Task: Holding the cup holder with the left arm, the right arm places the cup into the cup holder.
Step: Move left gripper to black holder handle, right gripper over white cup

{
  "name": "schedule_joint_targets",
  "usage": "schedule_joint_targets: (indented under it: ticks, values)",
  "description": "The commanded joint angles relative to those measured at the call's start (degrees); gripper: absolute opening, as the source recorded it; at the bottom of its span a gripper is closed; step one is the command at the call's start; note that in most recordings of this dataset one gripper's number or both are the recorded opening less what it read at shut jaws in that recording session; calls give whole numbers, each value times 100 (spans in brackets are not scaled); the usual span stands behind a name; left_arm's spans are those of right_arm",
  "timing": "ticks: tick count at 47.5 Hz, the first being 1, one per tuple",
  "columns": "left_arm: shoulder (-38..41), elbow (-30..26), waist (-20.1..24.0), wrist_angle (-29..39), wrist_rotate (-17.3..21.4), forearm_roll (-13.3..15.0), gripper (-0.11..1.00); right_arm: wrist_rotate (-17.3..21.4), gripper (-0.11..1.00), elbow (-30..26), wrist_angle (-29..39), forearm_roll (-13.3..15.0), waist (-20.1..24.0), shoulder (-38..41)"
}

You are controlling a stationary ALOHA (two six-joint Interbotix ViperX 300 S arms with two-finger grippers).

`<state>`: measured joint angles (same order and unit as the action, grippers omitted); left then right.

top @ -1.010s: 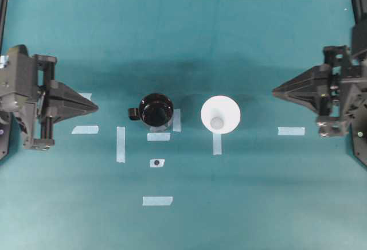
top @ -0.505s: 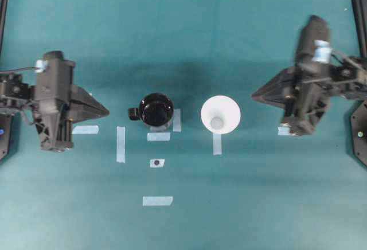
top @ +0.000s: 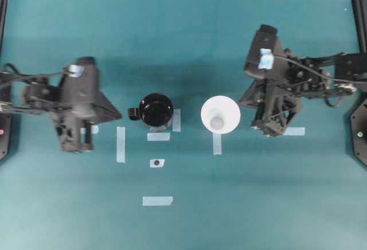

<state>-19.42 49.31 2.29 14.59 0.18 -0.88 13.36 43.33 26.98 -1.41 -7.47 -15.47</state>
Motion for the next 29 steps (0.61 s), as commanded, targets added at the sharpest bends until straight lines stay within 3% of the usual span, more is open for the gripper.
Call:
schedule_joint_targets:
  ticks: [1,9,29]
  values:
    - [114,-378,-9,132,-9,-9,4,35,4,-272,44,9,-35,167]
    - [316,-668,-9,554,105,-35,4,35,4,-598,316,9,-79,396]
    - [571,-791,-26,835,255,-35,4,0,4,-1266,1230,0,-88,896]
